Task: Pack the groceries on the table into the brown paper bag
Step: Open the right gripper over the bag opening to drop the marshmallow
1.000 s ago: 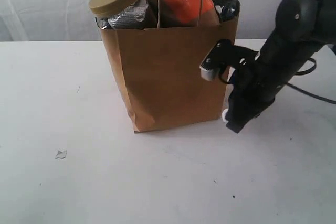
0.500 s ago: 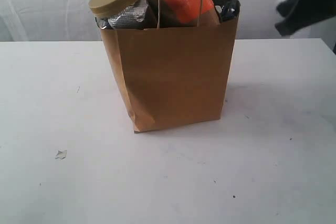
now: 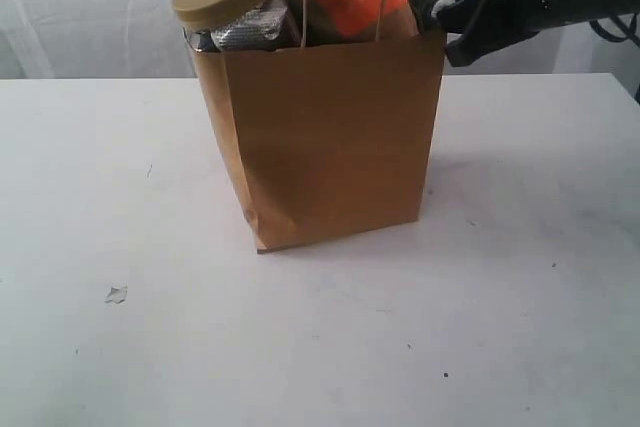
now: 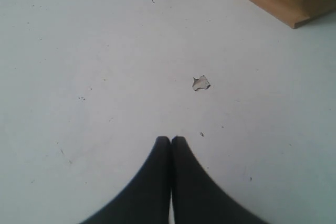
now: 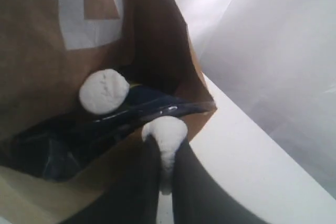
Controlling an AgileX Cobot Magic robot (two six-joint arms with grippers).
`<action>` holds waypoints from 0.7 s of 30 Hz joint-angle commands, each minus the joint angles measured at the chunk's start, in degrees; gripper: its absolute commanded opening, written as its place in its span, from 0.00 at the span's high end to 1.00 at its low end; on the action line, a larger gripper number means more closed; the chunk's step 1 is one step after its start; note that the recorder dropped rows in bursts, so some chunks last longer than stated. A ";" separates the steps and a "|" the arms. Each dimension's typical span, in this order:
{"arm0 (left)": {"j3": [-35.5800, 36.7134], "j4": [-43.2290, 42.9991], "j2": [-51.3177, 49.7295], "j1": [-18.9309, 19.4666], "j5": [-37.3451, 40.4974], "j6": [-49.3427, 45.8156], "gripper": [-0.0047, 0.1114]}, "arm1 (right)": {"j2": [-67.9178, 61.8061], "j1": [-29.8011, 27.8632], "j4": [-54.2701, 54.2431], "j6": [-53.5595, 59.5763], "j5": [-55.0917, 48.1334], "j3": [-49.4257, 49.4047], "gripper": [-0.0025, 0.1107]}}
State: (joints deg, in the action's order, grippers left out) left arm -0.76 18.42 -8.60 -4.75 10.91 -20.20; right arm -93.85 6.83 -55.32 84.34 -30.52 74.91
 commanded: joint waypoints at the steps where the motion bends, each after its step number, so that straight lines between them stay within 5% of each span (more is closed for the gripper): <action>1: 0.23 0.65 0.27 -0.37 -0.14 0.34 0.96 | 1.05 -0.08 -1.93 1.52 -0.99 1.31 0.98; 9: 0.23 0.65 0.27 -0.37 -0.14 0.34 0.96 | 2.82 0.03 -2.27 3.76 -1.71 3.35 0.98; 16: 0.23 0.65 0.27 -0.37 -0.14 0.34 0.96 | 0.49 0.03 -15.61 16.08 1.13 3.91 0.97; 21: 0.23 0.65 0.27 -0.37 -0.14 0.34 0.96 | -1.37 0.03 -15.36 15.93 -5.71 4.30 0.73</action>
State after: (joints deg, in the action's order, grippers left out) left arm -0.76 18.42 -8.60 -4.75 10.91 -20.20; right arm -94.37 6.85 -69.83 99.34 -32.17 78.80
